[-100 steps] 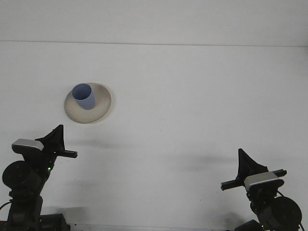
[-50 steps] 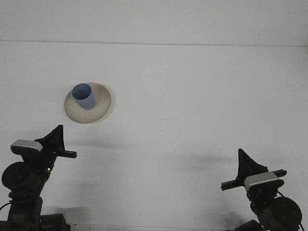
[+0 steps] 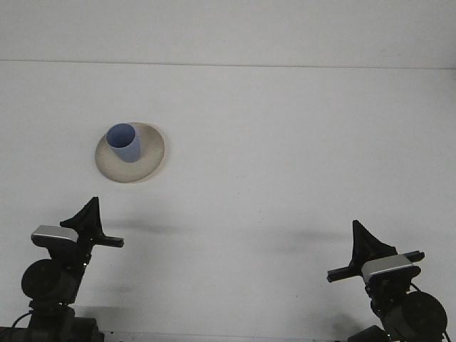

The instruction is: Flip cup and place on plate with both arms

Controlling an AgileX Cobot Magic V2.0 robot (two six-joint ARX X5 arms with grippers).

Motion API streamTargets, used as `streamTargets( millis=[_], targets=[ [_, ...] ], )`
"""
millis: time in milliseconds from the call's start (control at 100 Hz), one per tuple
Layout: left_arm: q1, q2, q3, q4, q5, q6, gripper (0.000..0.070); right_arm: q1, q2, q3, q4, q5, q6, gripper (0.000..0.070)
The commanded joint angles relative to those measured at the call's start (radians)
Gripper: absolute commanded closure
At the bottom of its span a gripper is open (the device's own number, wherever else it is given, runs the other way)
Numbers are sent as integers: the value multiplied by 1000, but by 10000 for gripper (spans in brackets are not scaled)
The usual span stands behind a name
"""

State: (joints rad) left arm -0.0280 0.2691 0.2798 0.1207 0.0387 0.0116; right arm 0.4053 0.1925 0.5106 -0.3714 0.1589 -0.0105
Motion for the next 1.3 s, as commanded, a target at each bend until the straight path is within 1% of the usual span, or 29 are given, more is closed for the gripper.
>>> streamTargets(
  millis=[0,90,240,350,400,480,570,1290],
  targets=[
    [0,-58,-46,32,-11,2,687,3,5,9,12,-1,10,700],
    [2,-152,-122,25,-11,-21,687,3,5,9,13,0,10,700],
    [2,-267,-209,-6,-11,-29,687,3,5,9,13,-1,10,700],
    [2,-266,-243,4,-11,-49,687,3,5,9,12,-1,10,700],
    [1,-266,-268,37,-12,-57,687,3,5,9,15,0,10,700],
    [0,-266,-266,23,-12,-62,687,3,5,9,16,0,10,700],
    [0,-266,-266,33,-11,-112,687,3,5,9,23,0,10,700],
    [1,-264,-266,38,-11,-110,687,3,5,9,31,0,10,700]
  ],
)
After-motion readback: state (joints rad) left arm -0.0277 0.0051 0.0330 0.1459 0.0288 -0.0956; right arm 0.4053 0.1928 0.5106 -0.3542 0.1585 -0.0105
